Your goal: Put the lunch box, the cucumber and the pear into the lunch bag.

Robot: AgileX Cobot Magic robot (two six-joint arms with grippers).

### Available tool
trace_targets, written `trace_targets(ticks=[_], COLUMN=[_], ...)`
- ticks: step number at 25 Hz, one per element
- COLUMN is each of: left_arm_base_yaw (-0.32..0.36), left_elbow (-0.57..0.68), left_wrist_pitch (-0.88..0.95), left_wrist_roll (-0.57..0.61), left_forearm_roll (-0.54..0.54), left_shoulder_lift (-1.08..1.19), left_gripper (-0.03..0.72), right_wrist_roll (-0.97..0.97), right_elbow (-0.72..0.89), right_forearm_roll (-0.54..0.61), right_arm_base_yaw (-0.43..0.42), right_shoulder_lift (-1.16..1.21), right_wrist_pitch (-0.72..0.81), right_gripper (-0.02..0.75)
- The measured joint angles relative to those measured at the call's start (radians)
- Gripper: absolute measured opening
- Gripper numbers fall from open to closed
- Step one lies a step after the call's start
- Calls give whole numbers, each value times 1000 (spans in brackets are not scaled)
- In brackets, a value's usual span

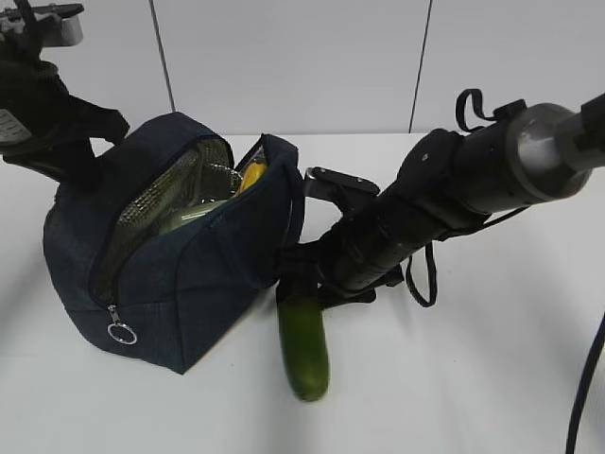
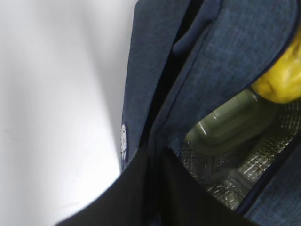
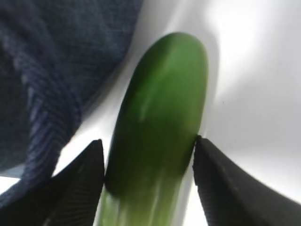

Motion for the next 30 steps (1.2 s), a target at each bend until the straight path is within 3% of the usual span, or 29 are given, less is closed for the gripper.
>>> trace_targets(ticks=[7,15,22,30], left_arm_base_yaw=[0,0,0,0], left_elbow=[0,0,0,0], left_wrist_pitch=[0,0,0,0], left_wrist_roll=[0,0,0,0], left_forearm_roll=[-3,-3,-4,-4], left_shoulder_lift=[0,0,0,0], left_gripper=[3,3,3,3], right_wrist_roll=[-12,-13,-13,-13], right_elbow=[-6,-8,-10,-3], right_forearm_roll=[2,-17,-45,-160], right_arm_base_yaw=[1,1,1,-10], right_shoulder_lift=[25,25,25,-14], right_wrist_pitch=[16,36,44,75], right_gripper=[462,362,350,348])
